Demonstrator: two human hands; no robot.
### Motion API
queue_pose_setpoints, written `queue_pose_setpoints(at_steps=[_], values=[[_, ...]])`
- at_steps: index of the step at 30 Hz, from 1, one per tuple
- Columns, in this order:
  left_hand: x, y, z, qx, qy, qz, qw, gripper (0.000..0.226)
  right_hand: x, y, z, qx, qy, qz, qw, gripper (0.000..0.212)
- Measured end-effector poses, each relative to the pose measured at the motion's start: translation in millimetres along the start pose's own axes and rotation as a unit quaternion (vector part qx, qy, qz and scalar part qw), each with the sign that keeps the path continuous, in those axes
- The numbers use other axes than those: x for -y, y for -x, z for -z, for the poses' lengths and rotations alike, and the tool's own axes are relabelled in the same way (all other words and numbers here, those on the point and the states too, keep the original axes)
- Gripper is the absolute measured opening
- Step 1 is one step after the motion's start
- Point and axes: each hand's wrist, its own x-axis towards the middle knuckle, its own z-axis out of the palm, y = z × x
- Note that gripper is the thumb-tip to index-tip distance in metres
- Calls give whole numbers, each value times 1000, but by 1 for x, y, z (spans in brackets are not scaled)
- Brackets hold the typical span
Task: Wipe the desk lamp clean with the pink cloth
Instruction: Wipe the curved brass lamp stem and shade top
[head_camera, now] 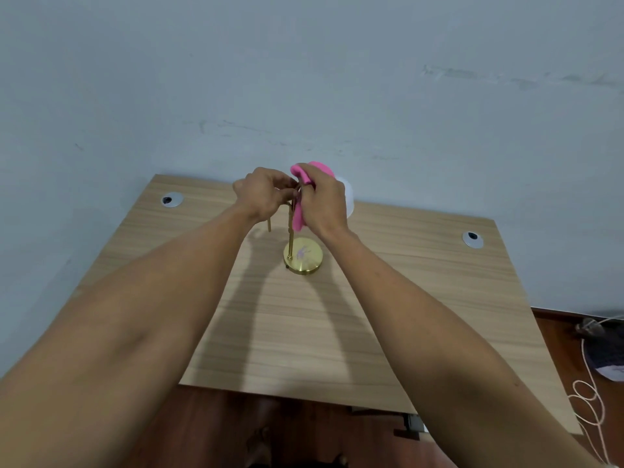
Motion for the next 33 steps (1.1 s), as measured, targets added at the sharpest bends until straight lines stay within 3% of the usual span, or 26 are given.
queue_pose_setpoints(at_steps=[2, 5, 9, 12, 14, 17, 25, 33], values=[[4, 1, 3, 31, 34, -1, 999, 28, 2, 4, 5, 15, -88, -14, 996, 29], [17, 6, 12, 54, 70, 11, 996, 58, 1, 2, 18, -40, -204, -51, 977, 28], [38, 15, 24, 43, 84, 27, 995, 70, -12, 0, 37, -101, -375, -201, 899, 21], [47, 22, 27, 37, 92, 41, 994, 75, -24, -3, 52, -217, -383, -251, 862, 25], [52, 25, 24, 36, 102, 51, 993, 75, -25, -6, 57, -273, -337, -240, 869, 28], [58, 29, 16, 36, 106, 65, 992, 72, -21, -10, 56, -284, -279, -218, 891, 31], [70, 34, -10, 1, 113, 91, 989, 57, -1, -14, 34, -230, -200, -137, 943, 32], [78, 32, -29, -30, 137, 94, 986, 25, 5, -16, -1, -129, -79, -143, 978, 29]])
